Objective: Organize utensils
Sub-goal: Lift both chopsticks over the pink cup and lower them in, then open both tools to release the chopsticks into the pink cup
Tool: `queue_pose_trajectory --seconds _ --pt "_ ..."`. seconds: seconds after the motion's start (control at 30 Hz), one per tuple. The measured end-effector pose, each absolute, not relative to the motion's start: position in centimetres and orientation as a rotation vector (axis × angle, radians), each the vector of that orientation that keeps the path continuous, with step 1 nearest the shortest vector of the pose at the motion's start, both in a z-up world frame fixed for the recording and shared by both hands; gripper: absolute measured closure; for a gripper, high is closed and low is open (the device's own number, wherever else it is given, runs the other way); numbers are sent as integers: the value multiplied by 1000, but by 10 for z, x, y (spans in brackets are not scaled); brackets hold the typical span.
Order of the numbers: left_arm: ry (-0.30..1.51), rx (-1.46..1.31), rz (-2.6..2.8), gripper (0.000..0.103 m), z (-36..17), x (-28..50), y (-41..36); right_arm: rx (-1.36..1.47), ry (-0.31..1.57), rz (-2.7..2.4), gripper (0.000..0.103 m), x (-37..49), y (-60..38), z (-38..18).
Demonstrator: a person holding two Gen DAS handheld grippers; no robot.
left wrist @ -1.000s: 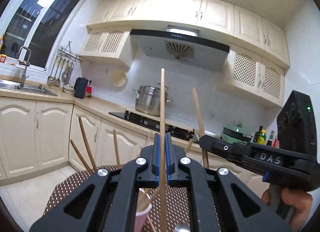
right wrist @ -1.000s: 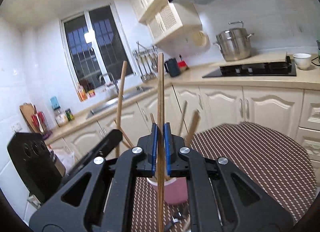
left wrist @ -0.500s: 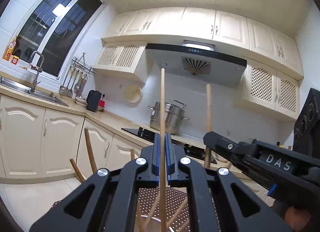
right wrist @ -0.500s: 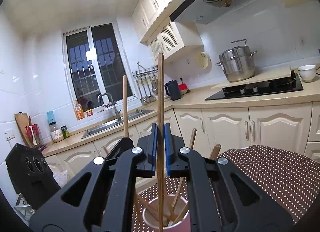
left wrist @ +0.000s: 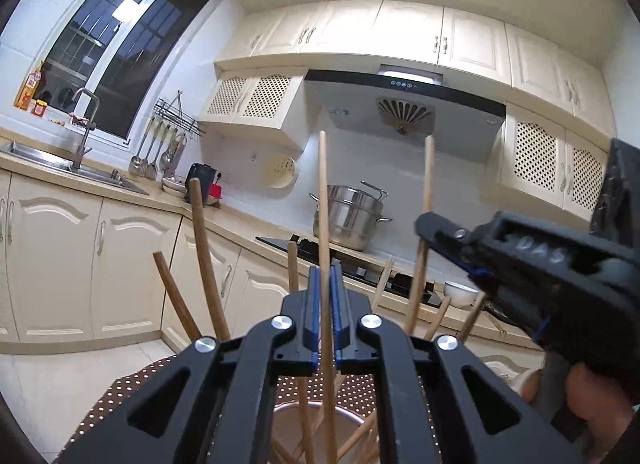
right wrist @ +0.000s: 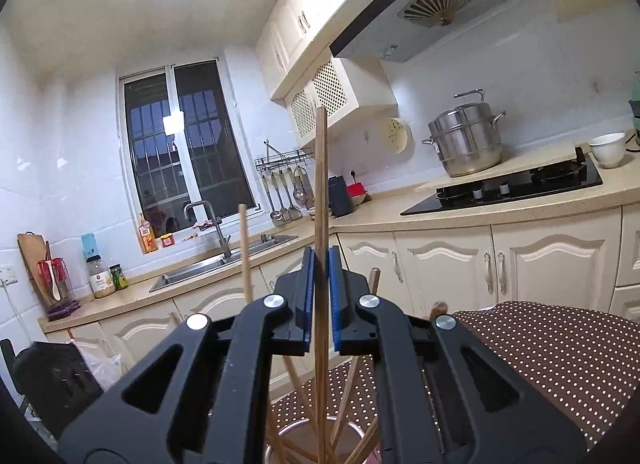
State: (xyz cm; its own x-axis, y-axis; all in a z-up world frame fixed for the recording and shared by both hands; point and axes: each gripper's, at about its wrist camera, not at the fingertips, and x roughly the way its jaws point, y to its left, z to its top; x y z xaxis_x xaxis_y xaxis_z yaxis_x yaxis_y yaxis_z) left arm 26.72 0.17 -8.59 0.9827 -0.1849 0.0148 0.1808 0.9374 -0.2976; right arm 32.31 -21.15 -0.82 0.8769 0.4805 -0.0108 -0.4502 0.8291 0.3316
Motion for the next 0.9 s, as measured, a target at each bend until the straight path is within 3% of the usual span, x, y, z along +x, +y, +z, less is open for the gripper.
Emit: queue_pose_trajectory --seconds 0.33,0.9 --pt "-10 -289 -181 97 -82 264 9 292 122 501 96 316 -210 -14" --pt "139 -273 -246 95 -95 251 8 268 185 493 95 300 -216 -32"
